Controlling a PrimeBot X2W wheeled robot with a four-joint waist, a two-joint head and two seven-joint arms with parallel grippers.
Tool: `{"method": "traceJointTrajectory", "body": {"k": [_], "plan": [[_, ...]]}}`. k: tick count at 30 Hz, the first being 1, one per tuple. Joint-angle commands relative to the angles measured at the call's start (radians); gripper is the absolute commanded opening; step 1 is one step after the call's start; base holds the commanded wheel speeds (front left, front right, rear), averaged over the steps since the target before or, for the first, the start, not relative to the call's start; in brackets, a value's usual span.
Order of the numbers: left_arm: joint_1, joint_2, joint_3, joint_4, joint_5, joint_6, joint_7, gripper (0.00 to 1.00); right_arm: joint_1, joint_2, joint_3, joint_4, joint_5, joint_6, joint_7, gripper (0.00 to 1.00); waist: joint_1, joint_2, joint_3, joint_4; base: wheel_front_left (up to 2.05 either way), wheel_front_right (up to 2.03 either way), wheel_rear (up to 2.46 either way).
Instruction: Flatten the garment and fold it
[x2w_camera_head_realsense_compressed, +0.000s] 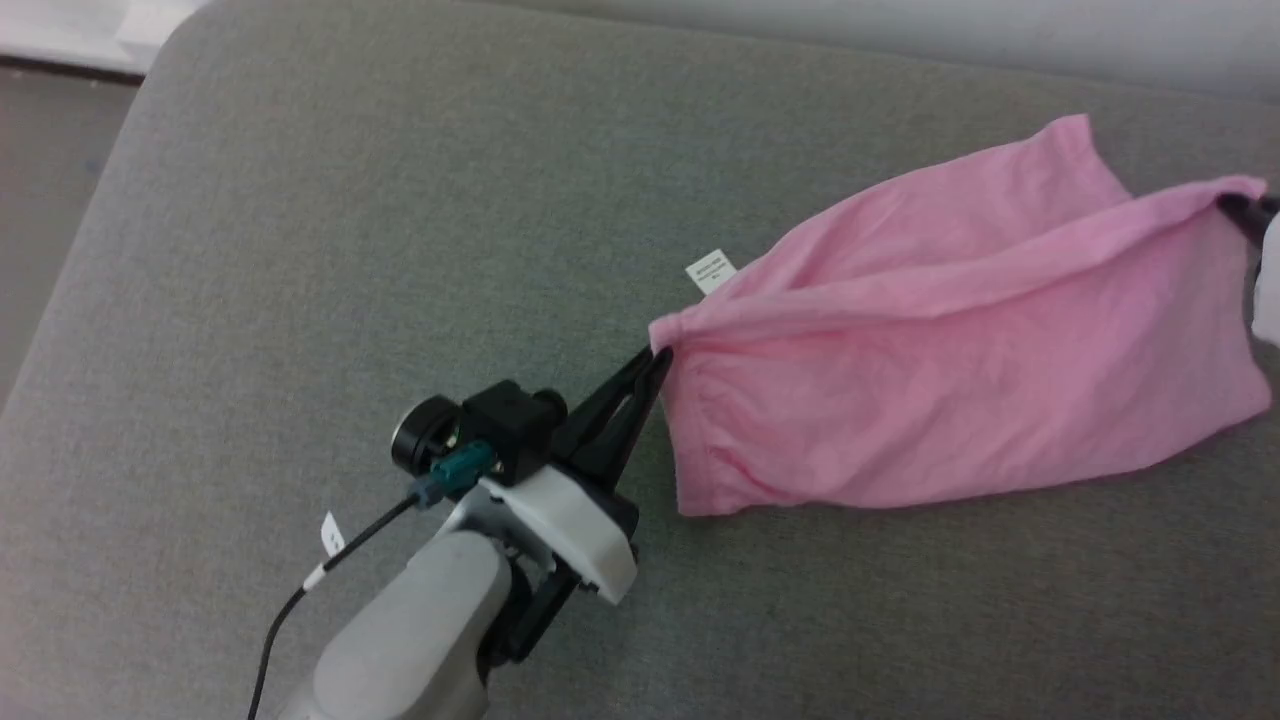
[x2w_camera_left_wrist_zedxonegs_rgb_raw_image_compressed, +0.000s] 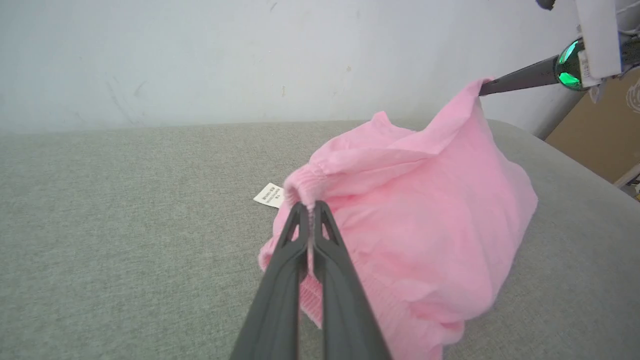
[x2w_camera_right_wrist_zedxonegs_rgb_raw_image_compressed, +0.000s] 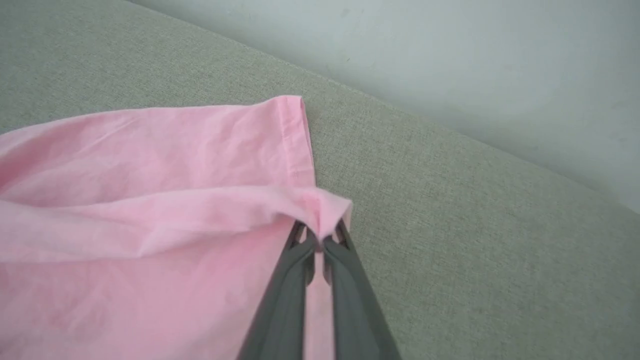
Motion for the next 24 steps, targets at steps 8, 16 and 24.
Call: {"method": "traceJointTrajectory", "body": {"k": [8, 16, 24], "plan": [[-0.114, -0.072, -0.002, 0.113, 0.018, -0.027, -0.038, 0.0, -0.196, 0.01, 0.063, 0.202, -0.055, -0.002, -0.054, 0.0, -0.0003, 0.0, 0.125, 0.109, 0.0, 0.0, 0.0], [-0.151, -0.116, -0.002, 0.176, 0.026, -0.041, -0.054, 0.0, -0.279, 0.013, 0.099, 0.333, -0.082, -0.002, -0.115, 0.0, -0.0003, 0.0, 0.146, 0.132, 0.0, 0.0, 0.0], [-0.161, -0.145, 0.019, 0.225, 0.041, -0.044, -0.061, 1.0, -0.319, 0.036, 0.138, 0.445, -0.102, -0.002, -0.214, 1.0, -0.0003, 0.0, 0.128, 0.121, 0.0, 0.0, 0.0]]}}
